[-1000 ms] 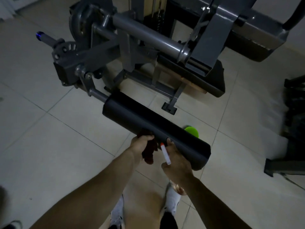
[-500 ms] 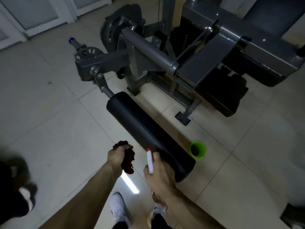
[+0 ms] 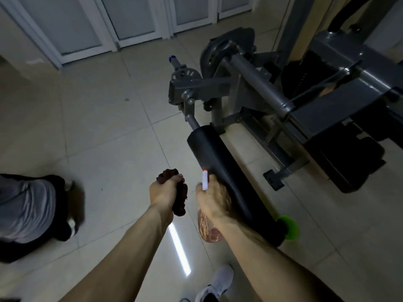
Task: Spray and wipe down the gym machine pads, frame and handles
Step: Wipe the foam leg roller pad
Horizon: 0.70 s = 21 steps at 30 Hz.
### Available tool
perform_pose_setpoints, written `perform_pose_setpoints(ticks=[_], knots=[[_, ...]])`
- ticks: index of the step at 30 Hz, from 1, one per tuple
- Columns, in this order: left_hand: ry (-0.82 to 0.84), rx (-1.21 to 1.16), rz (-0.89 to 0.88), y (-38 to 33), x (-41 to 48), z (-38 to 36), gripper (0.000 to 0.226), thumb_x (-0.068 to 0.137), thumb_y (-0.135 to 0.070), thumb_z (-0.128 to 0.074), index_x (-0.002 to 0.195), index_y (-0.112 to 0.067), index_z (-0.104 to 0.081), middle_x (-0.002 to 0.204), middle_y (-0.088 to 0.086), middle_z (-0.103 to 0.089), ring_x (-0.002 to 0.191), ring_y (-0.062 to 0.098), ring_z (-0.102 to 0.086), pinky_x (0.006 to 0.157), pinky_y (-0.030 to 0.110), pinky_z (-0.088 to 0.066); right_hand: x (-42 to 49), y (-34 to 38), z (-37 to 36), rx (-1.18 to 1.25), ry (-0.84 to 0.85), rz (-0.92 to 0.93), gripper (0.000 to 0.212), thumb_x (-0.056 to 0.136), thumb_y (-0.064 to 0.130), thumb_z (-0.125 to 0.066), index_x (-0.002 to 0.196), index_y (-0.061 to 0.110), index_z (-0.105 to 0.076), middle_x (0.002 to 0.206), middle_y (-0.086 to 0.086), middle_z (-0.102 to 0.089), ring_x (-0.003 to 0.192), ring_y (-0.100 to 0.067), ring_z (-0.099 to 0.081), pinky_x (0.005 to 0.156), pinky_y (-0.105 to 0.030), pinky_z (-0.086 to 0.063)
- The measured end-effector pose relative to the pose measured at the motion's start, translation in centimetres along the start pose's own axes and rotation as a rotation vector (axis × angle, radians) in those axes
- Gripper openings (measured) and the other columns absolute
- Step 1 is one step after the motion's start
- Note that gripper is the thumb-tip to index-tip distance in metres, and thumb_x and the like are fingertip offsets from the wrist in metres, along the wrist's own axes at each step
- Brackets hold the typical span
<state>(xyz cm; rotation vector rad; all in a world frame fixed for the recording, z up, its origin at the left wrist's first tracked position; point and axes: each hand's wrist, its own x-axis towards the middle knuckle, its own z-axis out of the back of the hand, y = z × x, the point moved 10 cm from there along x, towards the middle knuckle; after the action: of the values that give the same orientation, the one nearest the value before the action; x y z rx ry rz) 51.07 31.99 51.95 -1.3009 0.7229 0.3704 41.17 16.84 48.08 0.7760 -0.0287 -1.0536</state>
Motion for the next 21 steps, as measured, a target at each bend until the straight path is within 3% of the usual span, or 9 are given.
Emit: perform_pose_setpoints(ticks=[4,10,13,16,19,21], knots=[[0.038,0.002,0.017,1.9,-1.3,0.5,0.017,0.089,-0.018,-0.073,0.096,-0.002,-0.069,0.072,0.015,-0.066,0.058,0.028,-0.06,0.058,0.037,-0.048,-1.2,-2.6,0.3,0.014,-0.001,-0.081,0.019,0.095,0.042,-0.054,0.096,0.024,-0.059,0.084,0.001,-0.065,0.073,-0.018,-0.064,0.07,-0.038,-0.059],[0.127,0.048,0.049,5.8,-4.0,0.4,0.018,0.088,-0.017,-0.072,0.095,-0.001,-0.068,0.069,0.017,-0.063,0.061,0.029,-0.058,0.061,0.041,-0.048,-5.9,-8.0,1.2,0.115,-0.002,-0.132,0.017,0.1,0.046,-0.056,0.101,0.029,-0.058,0.084,0.006,-0.063,0.071,-0.01,-0.063,0.062,-0.03,-0.055],[0.172,0.089,0.066,8.2,-5.2,-0.1,0.016,0.087,-0.015,-0.072,0.096,-0.002,-0.067,0.07,0.017,-0.063,0.061,0.029,-0.057,0.062,0.041,-0.047,-8.8,-12.1,2.5,0.138,-0.023,-0.194,0.015,0.102,0.043,-0.052,0.102,0.029,-0.059,0.089,0.007,-0.063,0.072,-0.005,-0.057,0.059,-0.021,-0.042],[0.216,0.122,0.083,11.1,-6.2,-1.0,0.026,0.086,-0.017,-0.072,0.103,0.003,-0.069,0.07,0.017,-0.066,0.058,0.03,-0.061,0.058,0.041,-0.049,-11.7,-16.0,3.3,0.159,-0.014,-0.226,0.019,0.098,0.044,-0.052,0.097,0.027,-0.06,0.085,0.005,-0.063,0.078,-0.015,-0.062,0.065,-0.029,-0.049],[0.249,0.152,0.102,13.4,-7.5,-1.9,0.024,0.088,-0.016,-0.072,0.103,0.002,-0.069,0.073,0.018,-0.066,0.061,0.031,-0.061,0.061,0.042,-0.049,-14.3,-18.4,3.2,0.171,0.027,-0.194,0.02,0.088,0.056,-0.049,0.086,0.036,-0.053,0.076,0.009,-0.055,0.07,-0.013,-0.059,0.06,-0.031,-0.049],[0.256,0.155,0.122,14.6,-8.2,-2.1,0.023,0.087,-0.016,-0.073,0.103,0.001,-0.07,0.077,0.017,-0.068,0.063,0.031,-0.062,0.061,0.04,-0.051,-15.9,-18.8,3.8,0.126,0.016,-0.16,0.019,0.089,0.055,-0.048,0.089,0.037,-0.053,0.076,0.009,-0.056,0.071,-0.011,-0.057,0.061,-0.031,-0.047]])
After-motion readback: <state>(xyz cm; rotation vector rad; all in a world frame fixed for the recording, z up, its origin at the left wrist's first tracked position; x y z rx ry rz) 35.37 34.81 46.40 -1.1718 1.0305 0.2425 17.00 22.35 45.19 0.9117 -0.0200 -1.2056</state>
